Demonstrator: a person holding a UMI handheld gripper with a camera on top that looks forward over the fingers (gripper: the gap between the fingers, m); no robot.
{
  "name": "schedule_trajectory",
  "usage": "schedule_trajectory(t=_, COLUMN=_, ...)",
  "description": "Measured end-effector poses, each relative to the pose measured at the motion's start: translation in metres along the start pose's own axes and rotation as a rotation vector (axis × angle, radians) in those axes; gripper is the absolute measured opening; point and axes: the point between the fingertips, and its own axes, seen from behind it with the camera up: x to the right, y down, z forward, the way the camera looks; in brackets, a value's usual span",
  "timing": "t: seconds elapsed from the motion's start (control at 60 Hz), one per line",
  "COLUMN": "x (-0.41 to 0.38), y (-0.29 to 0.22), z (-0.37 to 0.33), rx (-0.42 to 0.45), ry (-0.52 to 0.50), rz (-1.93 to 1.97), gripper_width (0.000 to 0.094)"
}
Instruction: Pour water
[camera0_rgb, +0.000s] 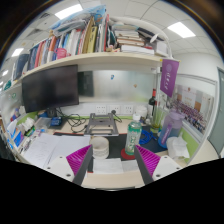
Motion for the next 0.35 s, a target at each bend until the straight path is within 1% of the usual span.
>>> schedule_trajectory(t=0.033, x=-0.005, y=-0.006, z=-0.008, rx=0.018, ry=0.002, rz=-0.002, gripper_width=0.0856)
schedule_trajectory(t=0.183, x=-0.026, y=-0.019, z=-0.036, rx=0.049, ry=-0.005, rz=0.013, gripper_width=0.0855)
schedule_trajectory(t=0.35, x=-0.029, y=-0.020, z=-0.045, rx=0.052, ry=0.003, rz=0.007, gripper_width=0.0850)
